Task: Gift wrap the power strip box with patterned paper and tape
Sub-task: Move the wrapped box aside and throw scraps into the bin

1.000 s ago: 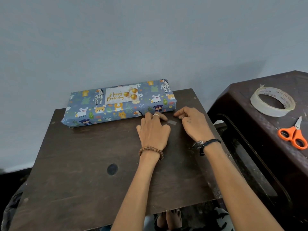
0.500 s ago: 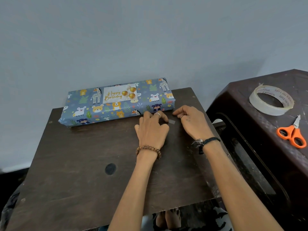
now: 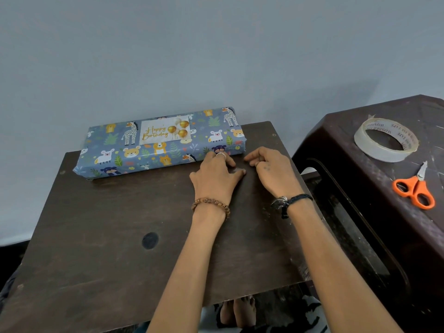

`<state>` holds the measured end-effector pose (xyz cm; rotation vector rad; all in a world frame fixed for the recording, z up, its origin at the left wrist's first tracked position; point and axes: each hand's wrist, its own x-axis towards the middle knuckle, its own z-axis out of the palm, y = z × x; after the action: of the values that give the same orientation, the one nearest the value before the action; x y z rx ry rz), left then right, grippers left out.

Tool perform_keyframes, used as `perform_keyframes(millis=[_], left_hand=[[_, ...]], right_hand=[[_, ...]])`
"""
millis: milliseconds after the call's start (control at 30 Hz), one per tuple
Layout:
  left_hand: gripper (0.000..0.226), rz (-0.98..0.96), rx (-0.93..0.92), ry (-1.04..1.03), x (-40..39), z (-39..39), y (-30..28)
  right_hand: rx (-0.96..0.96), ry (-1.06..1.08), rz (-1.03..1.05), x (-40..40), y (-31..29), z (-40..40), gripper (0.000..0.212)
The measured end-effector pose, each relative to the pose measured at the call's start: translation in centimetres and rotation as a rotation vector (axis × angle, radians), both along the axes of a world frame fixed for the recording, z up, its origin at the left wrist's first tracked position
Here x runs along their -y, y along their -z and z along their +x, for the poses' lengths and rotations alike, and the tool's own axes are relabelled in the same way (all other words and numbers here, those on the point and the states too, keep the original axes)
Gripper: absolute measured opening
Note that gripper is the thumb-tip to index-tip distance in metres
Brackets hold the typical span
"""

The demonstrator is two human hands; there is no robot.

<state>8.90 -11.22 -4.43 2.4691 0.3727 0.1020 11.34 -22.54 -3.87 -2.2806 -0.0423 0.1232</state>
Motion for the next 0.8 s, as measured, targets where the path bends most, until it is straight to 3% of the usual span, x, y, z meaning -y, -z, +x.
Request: perform_keyframes(millis=[267, 567, 800], left_hand=[[0.021, 0.032, -0.014, 0.074, 0.5, 0.0, 0.0], [0.018, 0.079, 0.092, 0.072, 0.8, -0.3, 0.3], [0.019, -0.105, 0.113, 0.076, -0.4, -0.5, 0.6]], right_hand=[[0.014, -0.008, 0.023, 0.2, -0.1, -0.1, 0.031], [0.021, -0.001, 0.052, 0.3, -0.1, -0.3, 0.034], [0.024, 0.009, 0.042, 0.2, -0.1, -0.1, 0.033]])
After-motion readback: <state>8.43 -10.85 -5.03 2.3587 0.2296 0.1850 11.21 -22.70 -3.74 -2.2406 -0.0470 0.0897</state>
